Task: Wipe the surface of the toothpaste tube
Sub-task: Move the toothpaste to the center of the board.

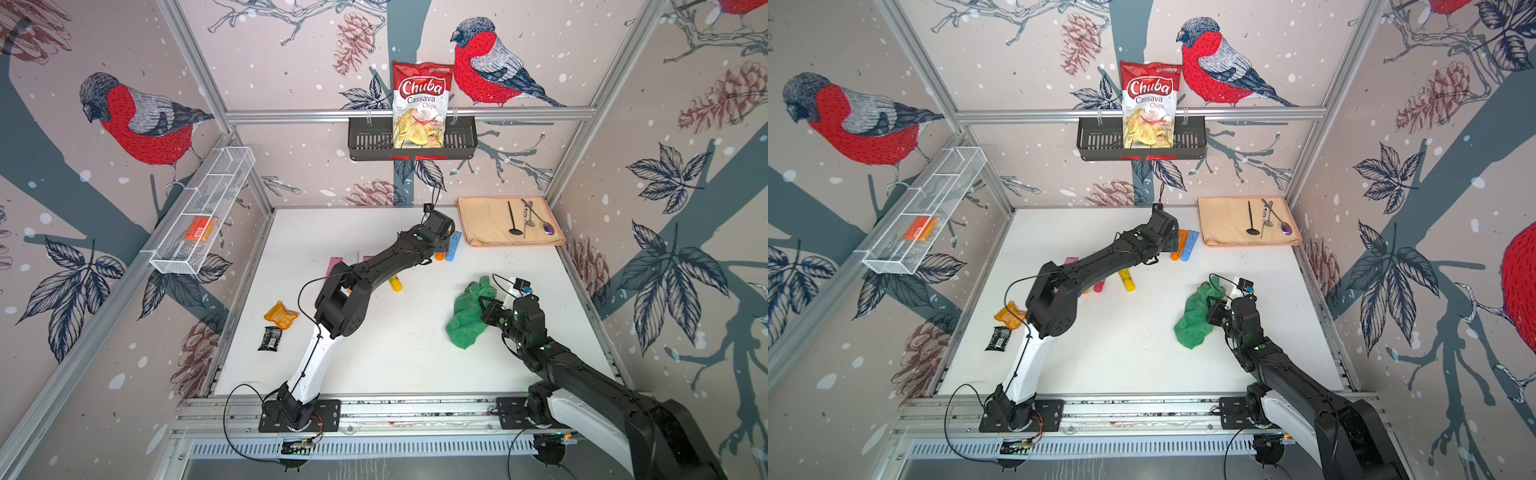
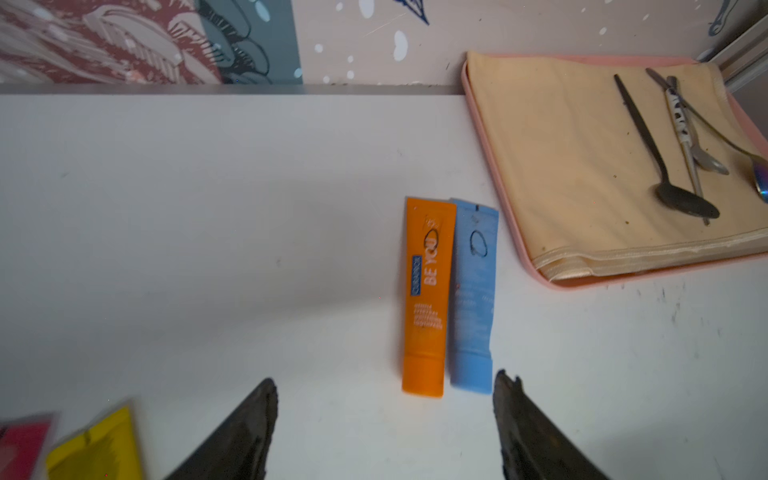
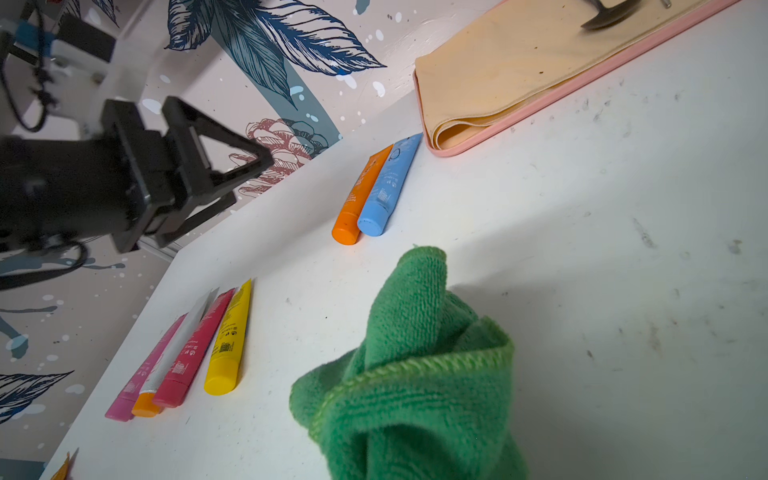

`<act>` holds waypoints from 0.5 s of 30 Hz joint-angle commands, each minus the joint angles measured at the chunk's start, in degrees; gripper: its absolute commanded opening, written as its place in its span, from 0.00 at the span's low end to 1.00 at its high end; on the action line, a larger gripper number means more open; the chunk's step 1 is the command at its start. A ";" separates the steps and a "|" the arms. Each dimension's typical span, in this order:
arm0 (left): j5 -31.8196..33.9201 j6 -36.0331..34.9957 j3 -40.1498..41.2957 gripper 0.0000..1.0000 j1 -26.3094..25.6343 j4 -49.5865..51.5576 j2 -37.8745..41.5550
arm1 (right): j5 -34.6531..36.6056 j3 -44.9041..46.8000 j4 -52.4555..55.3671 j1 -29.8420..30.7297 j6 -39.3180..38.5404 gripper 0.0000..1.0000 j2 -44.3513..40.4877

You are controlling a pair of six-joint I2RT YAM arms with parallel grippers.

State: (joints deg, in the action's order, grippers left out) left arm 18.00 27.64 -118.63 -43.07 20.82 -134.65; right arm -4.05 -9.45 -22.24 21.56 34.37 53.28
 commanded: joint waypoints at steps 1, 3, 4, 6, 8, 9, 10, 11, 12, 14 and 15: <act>-4.35 -4.91 -6.12 0.75 0.50 2.40 -4.59 | -0.85 -0.57 -1.58 -0.09 -0.53 0.11 0.25; -7.02 -5.97 -6.41 0.73 1.47 0.71 -5.81 | -0.84 -0.57 -1.59 -0.11 -0.58 0.11 0.25; -8.48 -6.01 -6.40 0.71 2.11 0.21 -6.25 | -0.86 -0.57 -1.66 -0.10 -0.49 0.11 0.29; -11.09 -6.79 -5.80 0.66 3.09 -0.83 -6.75 | -0.91 -0.61 -1.84 -0.05 -0.60 0.11 0.47; -11.74 -7.60 -4.88 0.66 3.51 -1.73 -7.23 | -1.04 -0.70 -1.85 -0.10 -0.62 0.11 0.75; -11.93 -7.79 -4.92 0.66 3.65 -1.89 -7.65 | -1.17 -0.74 -1.95 -0.07 -0.62 0.11 0.84; -12.02 -7.95 -5.11 0.66 3.78 -1.92 -8.24 | -1.22 -0.74 -1.93 -0.10 -0.70 0.11 0.86; -12.23 -7.88 -5.25 0.66 3.97 -1.99 -8.85 | -1.30 -0.83 -1.89 -0.08 -0.71 0.11 0.86; -12.76 -8.02 -5.38 0.66 4.03 -2.25 -9.32 | -1.31 -0.83 -1.93 -0.04 -0.66 0.11 0.87; -14.24 -7.99 -5.39 0.67 4.05 -3.27 -10.00 | -1.48 -0.74 -1.93 -0.05 -0.69 0.11 0.80; -15.66 -8.19 -5.27 0.67 4.05 -3.94 -10.19 | -1.53 -0.69 -1.91 -0.03 -0.71 0.11 0.73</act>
State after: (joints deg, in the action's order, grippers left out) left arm 5.76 20.67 -123.79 -39.27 19.64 -144.31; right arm -4.89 -9.78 -22.24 21.52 34.37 54.06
